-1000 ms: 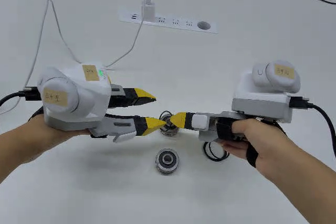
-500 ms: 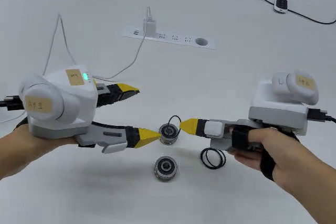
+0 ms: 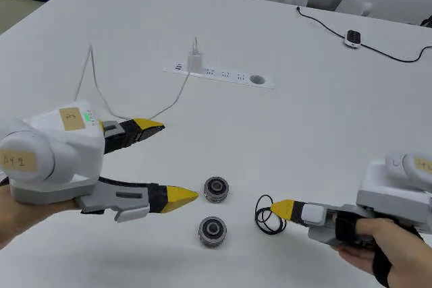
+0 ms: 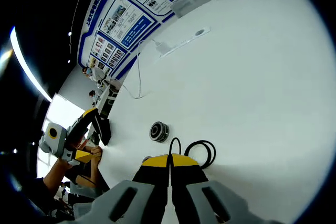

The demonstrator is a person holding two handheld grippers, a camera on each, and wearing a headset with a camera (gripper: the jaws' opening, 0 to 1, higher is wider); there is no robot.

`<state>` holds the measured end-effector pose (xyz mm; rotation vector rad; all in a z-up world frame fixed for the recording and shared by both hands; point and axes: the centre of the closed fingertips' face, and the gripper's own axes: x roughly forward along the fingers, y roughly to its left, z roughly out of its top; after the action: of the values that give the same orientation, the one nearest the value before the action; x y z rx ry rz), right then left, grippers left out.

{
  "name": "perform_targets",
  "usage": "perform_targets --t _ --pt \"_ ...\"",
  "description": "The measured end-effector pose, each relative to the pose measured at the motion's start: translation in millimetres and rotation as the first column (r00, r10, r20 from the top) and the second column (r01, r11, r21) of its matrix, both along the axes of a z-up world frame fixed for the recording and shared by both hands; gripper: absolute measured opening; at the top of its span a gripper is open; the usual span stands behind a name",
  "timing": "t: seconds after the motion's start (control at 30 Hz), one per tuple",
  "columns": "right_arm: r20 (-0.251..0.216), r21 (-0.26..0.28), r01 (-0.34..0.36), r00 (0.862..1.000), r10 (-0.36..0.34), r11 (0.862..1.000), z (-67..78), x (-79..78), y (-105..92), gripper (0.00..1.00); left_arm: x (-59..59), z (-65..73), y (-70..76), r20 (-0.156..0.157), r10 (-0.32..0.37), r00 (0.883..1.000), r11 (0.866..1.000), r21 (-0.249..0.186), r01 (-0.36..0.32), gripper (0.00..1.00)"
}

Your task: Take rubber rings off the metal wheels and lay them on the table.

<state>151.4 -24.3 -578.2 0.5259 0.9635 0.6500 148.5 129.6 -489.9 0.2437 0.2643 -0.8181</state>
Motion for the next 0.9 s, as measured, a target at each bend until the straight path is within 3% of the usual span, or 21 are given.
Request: perform_targets --t 0.23,0.47,0.57,0.7,0.8,0.87,0.9 --pt "-0.037 -0.017 0.053 0.998 -0.054 0.998 -20.1 -2.3 -13.4 0.02 -10.1 3.7 3.2 0.001 0.018 1.0 1.0 -0.004 -0.018 0.71" --pt "0.005 -0.076 0.09 0.996 -0.09 0.993 -26.6 4.9 -24.1 0.02 -16.9 4.7 7.7 -0.003 0.036 0.999 0.999 -0.003 -0.036 0.71" --pt "0.012 -0.103 0.092 0.996 -0.091 0.99 -28.8 7.0 -28.9 0.09 -19.2 5.1 9.0 0.0 0.04 0.999 0.999 0.003 -0.04 0.71" --pt "0.036 -0.117 0.099 0.995 -0.096 0.988 -24.2 7.7 -34.3 0.1 -21.5 5.6 10.8 0.001 0.048 0.999 0.999 0.0 -0.048 0.71" --pt "0.083 -0.127 0.087 0.994 -0.076 0.988 -16.9 8.5 -37.6 0.11 -23.1 5.8 13.9 0.002 0.06 0.998 0.998 -0.007 -0.06 0.71" --pt "0.176 -0.122 0.066 0.983 -0.044 0.99 -3.5 12.4 -37.4 0.13 -23.5 4.8 17.2 0.006 0.071 0.997 0.997 0.001 -0.071 0.72" --pt "0.28 -0.12 0.057 0.96 -0.022 0.991 10.4 18.2 -37.2 0.16 -23.6 3.3 20.0 0.013 0.075 0.997 0.997 0.023 -0.076 0.72"
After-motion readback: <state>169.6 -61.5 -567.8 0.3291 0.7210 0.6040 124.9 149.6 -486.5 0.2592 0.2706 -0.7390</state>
